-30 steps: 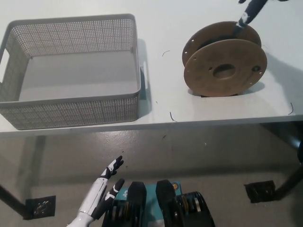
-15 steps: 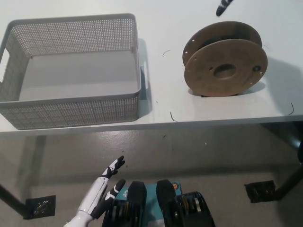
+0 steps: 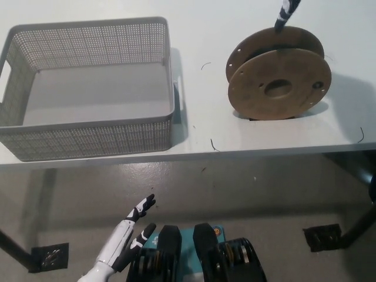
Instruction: Use the right hand to pick up a 3d printing filament and place it into a container on the left side
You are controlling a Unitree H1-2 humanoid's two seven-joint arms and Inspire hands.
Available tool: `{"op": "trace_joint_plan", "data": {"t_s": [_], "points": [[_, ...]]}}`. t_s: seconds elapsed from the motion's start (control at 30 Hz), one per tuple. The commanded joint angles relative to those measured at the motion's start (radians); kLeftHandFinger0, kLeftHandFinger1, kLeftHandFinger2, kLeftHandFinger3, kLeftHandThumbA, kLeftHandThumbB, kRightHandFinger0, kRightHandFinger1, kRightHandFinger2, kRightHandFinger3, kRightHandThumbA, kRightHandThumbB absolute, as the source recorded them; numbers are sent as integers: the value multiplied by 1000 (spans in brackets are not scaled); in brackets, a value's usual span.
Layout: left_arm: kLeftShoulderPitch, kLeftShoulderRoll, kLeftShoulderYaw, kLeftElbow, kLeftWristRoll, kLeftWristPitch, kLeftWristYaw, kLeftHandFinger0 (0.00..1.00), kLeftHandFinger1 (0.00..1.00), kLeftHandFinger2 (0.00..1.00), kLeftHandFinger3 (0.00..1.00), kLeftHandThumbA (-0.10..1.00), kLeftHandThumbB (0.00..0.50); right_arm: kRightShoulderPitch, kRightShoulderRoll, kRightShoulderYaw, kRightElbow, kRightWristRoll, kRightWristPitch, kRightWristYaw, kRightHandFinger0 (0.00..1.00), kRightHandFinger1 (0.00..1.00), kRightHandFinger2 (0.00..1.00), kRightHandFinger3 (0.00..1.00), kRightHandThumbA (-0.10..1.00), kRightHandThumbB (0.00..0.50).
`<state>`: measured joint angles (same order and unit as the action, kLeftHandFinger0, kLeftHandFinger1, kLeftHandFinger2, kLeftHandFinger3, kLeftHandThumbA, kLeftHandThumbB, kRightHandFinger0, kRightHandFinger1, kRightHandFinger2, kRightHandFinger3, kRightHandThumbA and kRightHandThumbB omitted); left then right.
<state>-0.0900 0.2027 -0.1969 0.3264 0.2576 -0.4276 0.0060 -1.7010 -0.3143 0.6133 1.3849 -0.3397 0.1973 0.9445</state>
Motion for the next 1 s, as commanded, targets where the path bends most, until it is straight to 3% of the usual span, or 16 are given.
{"op": "trace_joint_plan", "data": {"t_s": [0.0, 0.07, 0.23, 0.67, 0.83, 0.9, 0.97], "points": [[-10, 12, -5, -16, -10, -42, 2, 1000, 1000, 1000, 1000, 1000, 297, -26, -9, -14, -7, -25, 7, 19, 1000, 1000, 1000, 1000, 1000, 479], [-11, 11, -6, -17, -7, -42, 1, 1000, 1000, 1000, 1000, 1000, 294, -9, -5, -12, -8, -31, 4, 19, 1000, 1000, 1000, 1000, 1000, 491], [-11, 11, -6, -18, -6, -42, 1, 1000, 1000, 1000, 1000, 1000, 296, 33, 15, -31, 2, -24, 9, 40, 1000, 1000, 1000, 1000, 1000, 442], [-14, 13, -5, -21, -13, -42, -16, 1000, 1000, 1000, 1000, 1000, 323, 127, 54, -20, 22, -72, -39, -48, 1000, 1000, 1000, 1000, 1000, 493], [-21, 14, 0, -21, -16, -42, -22, 1000, 1000, 1000, 1000, 1000, 339, 155, 70, -19, 33, -83, -87, -45, 1000, 1000, 1000, 1000, 1000, 435], [-23, 14, 1, -24, -17, -42, -25, 1000, 1000, 1000, 1000, 1000, 330, 164, 74, -44, 39, -63, -68, -32, 1000, 1000, 1000, 1000, 1000, 388], [-27, 16, -2, -19, -17, -42, -22, 1000, 1000, 1000, 1000, 1000, 332, 182, 80, -33, 38, -81, -83, -60, 1000, 1000, 1000, 1000, 1000, 390]]}}
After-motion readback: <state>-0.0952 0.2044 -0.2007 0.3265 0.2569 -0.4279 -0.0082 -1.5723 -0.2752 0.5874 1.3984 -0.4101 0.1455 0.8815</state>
